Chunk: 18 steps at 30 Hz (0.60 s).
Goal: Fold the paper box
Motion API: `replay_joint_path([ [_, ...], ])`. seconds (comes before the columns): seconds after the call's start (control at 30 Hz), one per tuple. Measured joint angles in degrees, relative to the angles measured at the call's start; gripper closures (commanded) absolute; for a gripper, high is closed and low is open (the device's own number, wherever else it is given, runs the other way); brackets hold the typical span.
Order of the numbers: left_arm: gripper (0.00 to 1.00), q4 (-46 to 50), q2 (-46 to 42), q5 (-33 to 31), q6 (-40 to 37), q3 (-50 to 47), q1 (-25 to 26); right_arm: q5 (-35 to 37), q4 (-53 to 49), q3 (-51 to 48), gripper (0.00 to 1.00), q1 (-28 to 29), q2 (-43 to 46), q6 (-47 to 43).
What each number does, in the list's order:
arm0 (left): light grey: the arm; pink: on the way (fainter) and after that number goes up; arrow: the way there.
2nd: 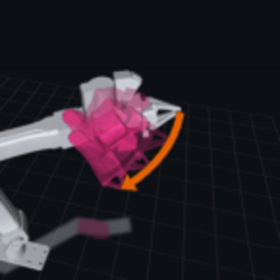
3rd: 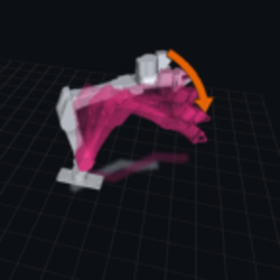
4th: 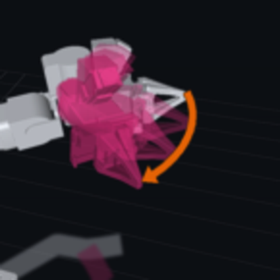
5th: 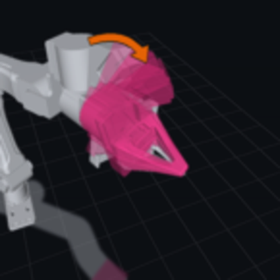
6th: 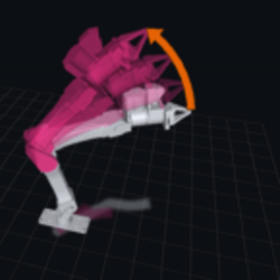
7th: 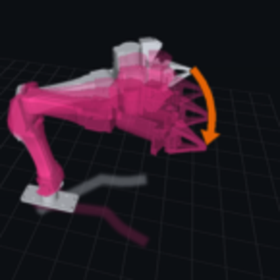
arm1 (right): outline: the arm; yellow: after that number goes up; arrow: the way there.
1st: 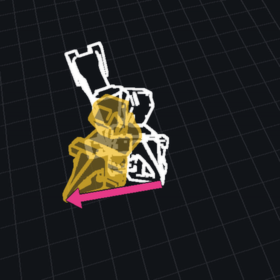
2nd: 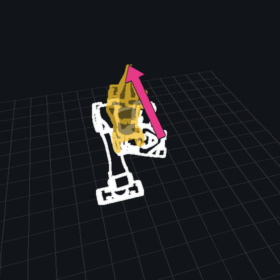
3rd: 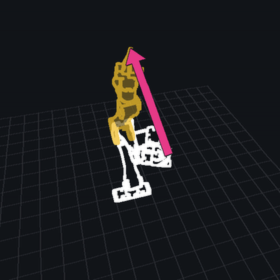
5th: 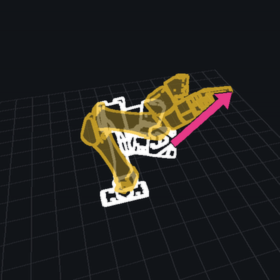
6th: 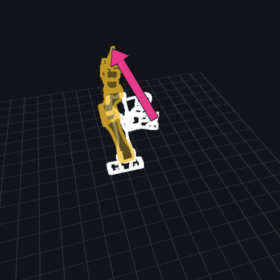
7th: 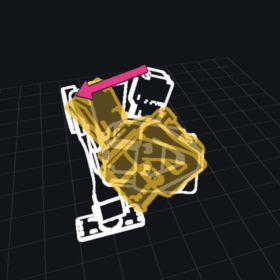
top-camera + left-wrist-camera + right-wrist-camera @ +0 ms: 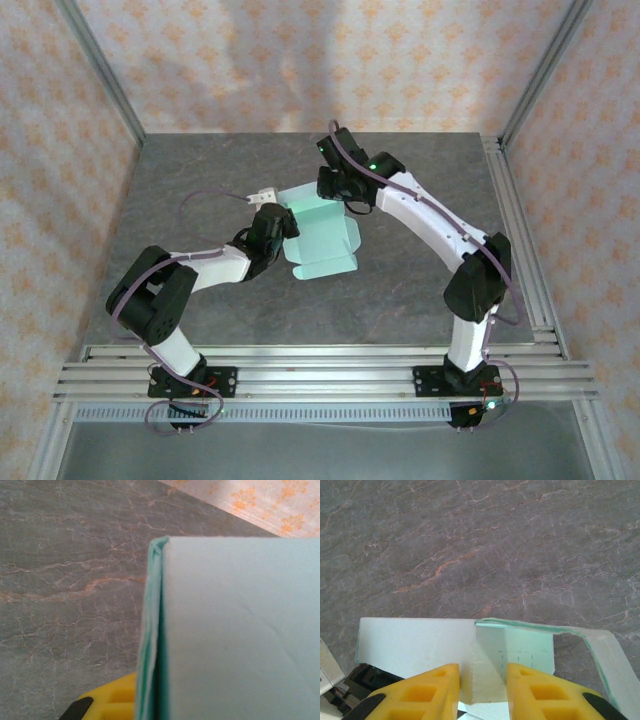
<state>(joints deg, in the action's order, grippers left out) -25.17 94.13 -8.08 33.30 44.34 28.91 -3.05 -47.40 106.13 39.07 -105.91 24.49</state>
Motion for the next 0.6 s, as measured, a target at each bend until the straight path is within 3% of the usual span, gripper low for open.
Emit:
replay_joint_path([
  [0.1,1.0,0.13,0.0,0.07,-0.28,0.0,0.0,-0.94,-0.02,0.26,0.83,-0.28,-0.15,1.11],
  [0.2,1.0,0.13,0.0,0.07,-0.42,0.0,0.0,-2.16,0.02,0.28,0.83,-0.74,-0.17,1.9],
  [0.3,1.0,0.15,0.0,0.04,-0.42,0.0,0.22,-3.89,0.13,0.28,0.73,-1.38,-0.17,2.84],
  [0.47,1.0,0.15,0.0,0.09,-0.39,0.0,0.37,-5.84,0.63,-0.31,0.74,-2.51,-0.17,4.07],
  [0.6,1.0,0.66,0.0,0.07,-0.39,0.0,0.35,-8.33,1.97,-1.31,0.8,-3.15,-0.17,4.92],
])
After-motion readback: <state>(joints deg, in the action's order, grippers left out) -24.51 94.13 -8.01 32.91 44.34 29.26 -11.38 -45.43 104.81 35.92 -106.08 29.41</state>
